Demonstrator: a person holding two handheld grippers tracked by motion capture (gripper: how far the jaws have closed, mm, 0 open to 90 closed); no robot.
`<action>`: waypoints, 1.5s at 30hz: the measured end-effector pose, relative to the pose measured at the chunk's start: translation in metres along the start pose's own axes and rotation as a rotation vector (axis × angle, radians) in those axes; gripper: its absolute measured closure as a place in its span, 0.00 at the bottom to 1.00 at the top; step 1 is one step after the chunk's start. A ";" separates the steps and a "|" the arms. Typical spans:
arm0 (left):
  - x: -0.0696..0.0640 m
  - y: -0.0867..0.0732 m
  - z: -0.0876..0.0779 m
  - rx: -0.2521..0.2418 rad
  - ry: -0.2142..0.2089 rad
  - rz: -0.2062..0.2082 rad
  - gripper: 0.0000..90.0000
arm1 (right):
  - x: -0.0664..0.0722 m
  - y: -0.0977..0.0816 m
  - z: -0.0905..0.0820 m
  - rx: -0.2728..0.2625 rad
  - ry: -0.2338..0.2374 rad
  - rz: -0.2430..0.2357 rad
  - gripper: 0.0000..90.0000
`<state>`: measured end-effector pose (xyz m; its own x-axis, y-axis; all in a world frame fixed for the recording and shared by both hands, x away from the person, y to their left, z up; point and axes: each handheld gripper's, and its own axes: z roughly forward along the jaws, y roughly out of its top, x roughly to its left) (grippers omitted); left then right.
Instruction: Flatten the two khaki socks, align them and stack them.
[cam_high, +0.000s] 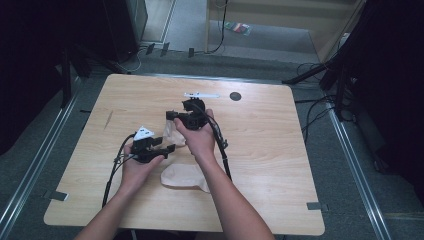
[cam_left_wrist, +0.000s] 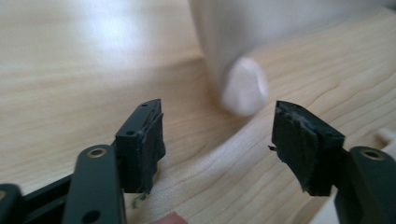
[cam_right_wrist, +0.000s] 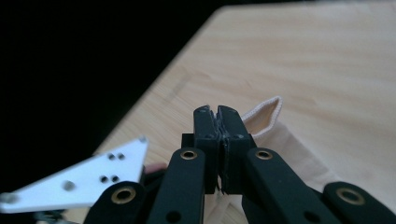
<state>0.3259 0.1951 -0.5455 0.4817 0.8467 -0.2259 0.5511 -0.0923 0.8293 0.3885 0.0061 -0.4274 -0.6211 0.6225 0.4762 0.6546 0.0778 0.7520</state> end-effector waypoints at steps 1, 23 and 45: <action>0.002 -0.001 -0.008 -0.040 -0.009 0.009 0.35 | 0.001 0.003 -0.007 -0.021 0.010 -0.011 0.98; 0.019 0.015 0.004 0.035 0.017 -0.107 0.59 | -0.140 -0.066 -0.064 0.008 -0.394 0.055 0.70; -0.005 0.017 0.033 0.162 0.134 0.050 0.73 | -0.126 -0.093 -0.035 0.104 -0.437 -0.059 0.92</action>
<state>0.3551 0.1717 -0.5470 0.4219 0.9003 -0.1075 0.6363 -0.2096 0.7425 0.3911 -0.1068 -0.5416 -0.4324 0.8835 0.1800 0.6773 0.1864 0.7117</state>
